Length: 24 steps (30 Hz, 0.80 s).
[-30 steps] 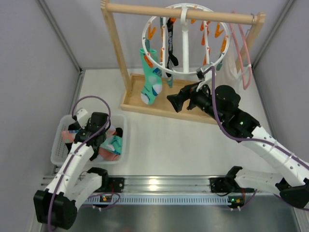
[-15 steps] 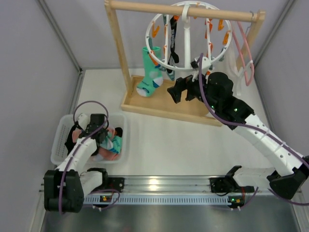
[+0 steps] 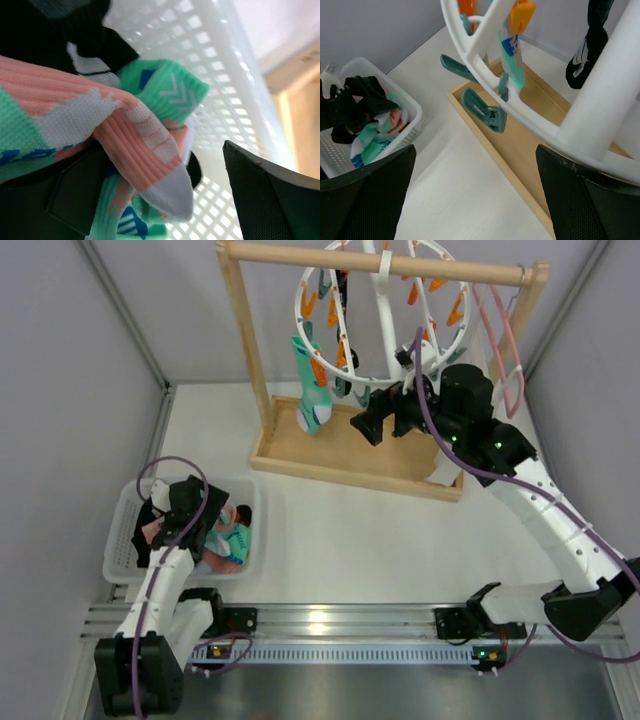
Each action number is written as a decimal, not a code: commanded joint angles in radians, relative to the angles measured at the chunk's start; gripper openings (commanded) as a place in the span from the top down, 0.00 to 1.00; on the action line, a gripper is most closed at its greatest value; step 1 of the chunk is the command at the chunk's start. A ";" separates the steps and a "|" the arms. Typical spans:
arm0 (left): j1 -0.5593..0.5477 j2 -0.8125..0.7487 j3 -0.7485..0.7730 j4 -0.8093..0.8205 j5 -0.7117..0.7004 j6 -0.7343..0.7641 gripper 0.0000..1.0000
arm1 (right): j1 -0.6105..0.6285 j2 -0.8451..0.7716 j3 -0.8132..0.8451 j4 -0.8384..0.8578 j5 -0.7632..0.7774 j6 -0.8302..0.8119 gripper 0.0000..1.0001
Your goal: Remove the socks clipped to the hanger
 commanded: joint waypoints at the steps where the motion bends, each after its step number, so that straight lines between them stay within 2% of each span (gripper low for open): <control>1: 0.002 -0.099 -0.002 -0.040 0.149 0.008 0.02 | -0.004 -0.083 0.041 0.030 -0.086 -0.011 0.00; 7: 0.002 -0.203 0.078 -0.109 0.237 0.080 0.01 | -0.005 -0.149 0.064 -0.005 -0.078 -0.011 0.01; 11: 0.002 -0.268 0.106 -0.189 0.237 0.131 0.01 | -0.009 -0.181 0.100 -0.080 -0.257 -0.048 0.01; 16: 0.002 -0.321 0.149 -0.262 0.203 0.174 0.02 | -0.012 -0.230 0.084 -0.128 -0.262 -0.077 0.01; 21: 0.002 -0.369 0.211 -0.302 0.188 0.217 0.01 | -0.013 -0.293 0.022 -0.099 -0.281 -0.140 0.01; 24: 0.002 -0.395 0.257 -0.316 0.189 0.253 0.01 | -0.013 -0.344 -0.043 -0.024 -0.374 -0.183 0.00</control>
